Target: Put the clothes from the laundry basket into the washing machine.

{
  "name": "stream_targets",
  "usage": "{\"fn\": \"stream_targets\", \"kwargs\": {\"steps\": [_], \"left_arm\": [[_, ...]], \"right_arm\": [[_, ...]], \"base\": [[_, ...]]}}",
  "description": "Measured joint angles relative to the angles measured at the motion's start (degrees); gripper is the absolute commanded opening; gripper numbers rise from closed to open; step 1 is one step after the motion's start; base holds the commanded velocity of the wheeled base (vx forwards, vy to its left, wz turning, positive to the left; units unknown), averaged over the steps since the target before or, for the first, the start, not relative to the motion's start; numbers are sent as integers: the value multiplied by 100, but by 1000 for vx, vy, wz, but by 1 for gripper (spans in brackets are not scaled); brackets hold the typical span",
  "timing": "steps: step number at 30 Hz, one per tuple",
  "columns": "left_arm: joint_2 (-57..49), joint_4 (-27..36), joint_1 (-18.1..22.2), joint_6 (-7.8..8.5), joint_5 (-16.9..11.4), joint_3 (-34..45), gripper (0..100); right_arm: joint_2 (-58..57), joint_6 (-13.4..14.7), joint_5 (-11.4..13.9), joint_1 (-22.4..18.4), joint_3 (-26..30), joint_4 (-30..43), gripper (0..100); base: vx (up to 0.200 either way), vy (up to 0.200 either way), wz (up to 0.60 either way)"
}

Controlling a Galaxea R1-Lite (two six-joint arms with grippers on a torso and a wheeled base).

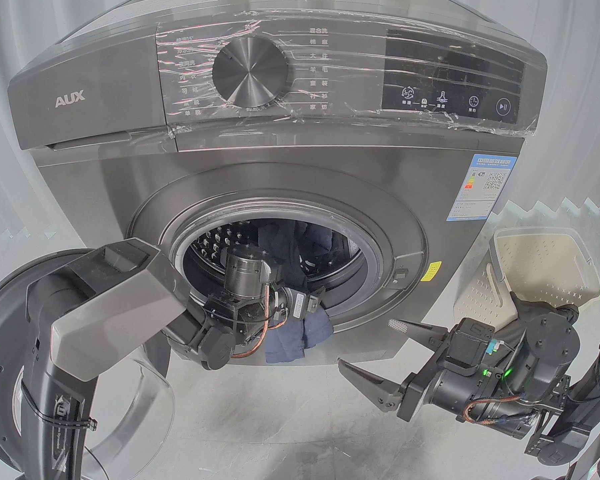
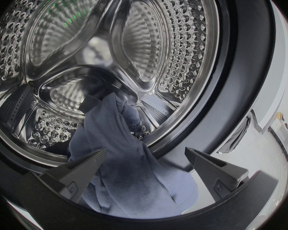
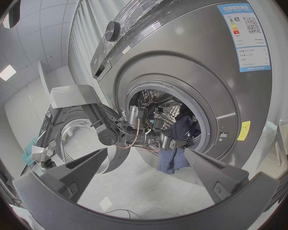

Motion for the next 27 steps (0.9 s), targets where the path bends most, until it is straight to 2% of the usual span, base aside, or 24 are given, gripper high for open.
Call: {"fn": "stream_targets", "kwargs": {"steps": [4, 13, 14, 27], "left_arm": [[107, -51, 6, 99, 1, 20, 100], [419, -93, 11, 121, 22, -94, 100], [441, -95, 11, 121, 22, -122, 0], [535, -95, 61, 93, 20, -397, 0]], "right_arm": [[0, 0, -2, 11, 4, 0, 100], [11, 0, -2, 33, 9, -4, 100], [11, 0, 0, 40, 9, -6, 100], [16, 6, -2, 60, -29, -9, 100]], "base": [[0, 0, 0], [0, 0, 0], [0, 0, 0], [0, 0, 0]]}}
